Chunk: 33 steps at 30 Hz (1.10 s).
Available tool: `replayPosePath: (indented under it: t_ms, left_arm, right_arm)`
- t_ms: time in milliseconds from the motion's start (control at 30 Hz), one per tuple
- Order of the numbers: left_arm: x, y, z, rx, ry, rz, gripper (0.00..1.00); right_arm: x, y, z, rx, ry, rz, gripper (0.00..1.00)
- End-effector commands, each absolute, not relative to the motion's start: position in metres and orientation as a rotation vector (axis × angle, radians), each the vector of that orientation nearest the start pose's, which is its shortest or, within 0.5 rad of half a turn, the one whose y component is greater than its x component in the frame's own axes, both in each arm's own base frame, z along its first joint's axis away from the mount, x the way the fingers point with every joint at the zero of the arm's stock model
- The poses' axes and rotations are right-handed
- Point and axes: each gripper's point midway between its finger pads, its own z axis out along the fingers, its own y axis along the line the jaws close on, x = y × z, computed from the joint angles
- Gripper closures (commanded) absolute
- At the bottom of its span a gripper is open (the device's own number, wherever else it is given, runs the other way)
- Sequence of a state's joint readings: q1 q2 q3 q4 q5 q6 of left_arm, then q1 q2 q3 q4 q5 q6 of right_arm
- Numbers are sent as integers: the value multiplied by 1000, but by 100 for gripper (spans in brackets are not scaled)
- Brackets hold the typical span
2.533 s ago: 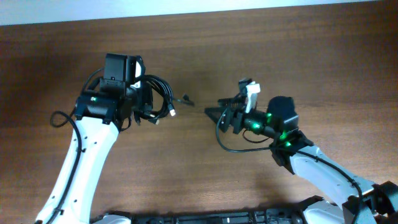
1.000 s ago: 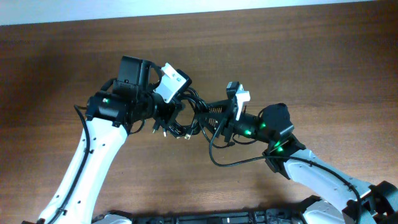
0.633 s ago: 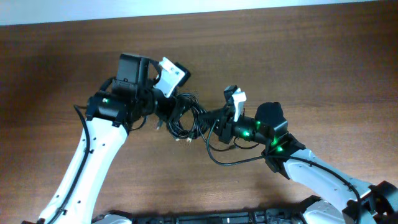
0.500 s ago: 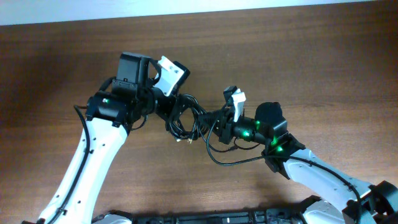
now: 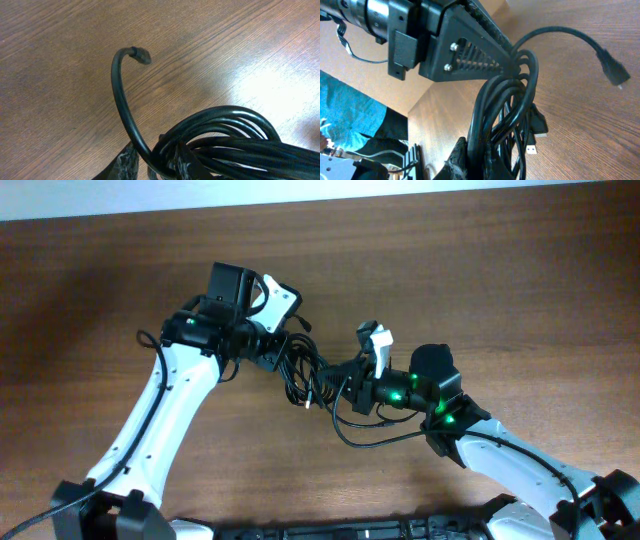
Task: Untangle cables
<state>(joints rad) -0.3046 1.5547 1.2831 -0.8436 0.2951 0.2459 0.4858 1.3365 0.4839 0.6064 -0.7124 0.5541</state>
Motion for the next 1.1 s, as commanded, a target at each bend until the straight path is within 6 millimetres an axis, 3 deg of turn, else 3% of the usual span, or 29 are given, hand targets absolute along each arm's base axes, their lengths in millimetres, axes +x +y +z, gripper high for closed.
replayPosePath:
  t_ms: [0, 33, 67, 133, 200, 367, 400, 433, 500, 533, 567, 633, 667, 700, 867, 933, 1067]
  left_arm:
    - [343, -174, 148, 815, 2551, -439, 82]
    - [352, -175, 144, 779, 2549, -356, 89]
    - [362, -164, 140, 666, 2582, -247, 100]
    - [376, -122, 124, 342, 2670, 26, 100]
    - [379, -99, 110, 177, 2721, 120, 100]
    - [377, -40, 105, -433, 2734, 120, 100]
    - [376, -33, 103, -557, 2733, 67, 100]
    - [376, -40, 102, -565, 2755, -33, 100]
    - [374, -63, 102, -535, 2790, -209, 100]
    - [375, -84, 105, -321, 2814, -352, 100]
    - [374, -101, 110, -85, 2809, -470, 84]
    - [364, -136, 123, 401, 2701, -701, 72]
    - [360, -147, 129, 529, 2637, -784, 46]
    - [361, -145, 128, 542, 2637, -760, 31]
    - [358, -152, 127, 637, 2613, -741, 29]
    - [358, -145, 123, 627, 2640, -677, 28]
    - [359, -141, 121, 622, 2653, -643, 29]
  right_arm:
    - [253, 276, 185, -583, 1874, 1436, 96]
    - [246, 279, 192, -635, 1833, 1473, 96]
    - [243, 280, 196, -658, 1810, 1486, 96]
    - [235, 282, 212, -735, 1713, 1519, 96]
    - [229, 282, 226, -796, 1623, 1534, 96]
    - [258, 251, 222, -700, 1663, 1476, 96]
    - [262, 249, 215, -663, 1706, 1472, 96]
    - [265, 247, 202, -606, 1788, 1469, 96]
    - [270, 244, 185, -530, 1882, 1450, 96]
    - [269, 244, 185, -530, 1883, 1451, 96]
    - [270, 244, 185, -530, 1883, 1450, 96]
    - [269, 244, 185, -576, 1856, 1418, 96]
    - [270, 244, 185, -578, 1853, 1415, 96]
    - [269, 244, 185, -582, 1853, 1418, 96]
    - [261, 247, 188, -614, 1847, 1467, 96]
    - [261, 247, 190, -622, 1835, 1467, 96]
    - [263, 248, 215, -691, 1682, 1435, 96]
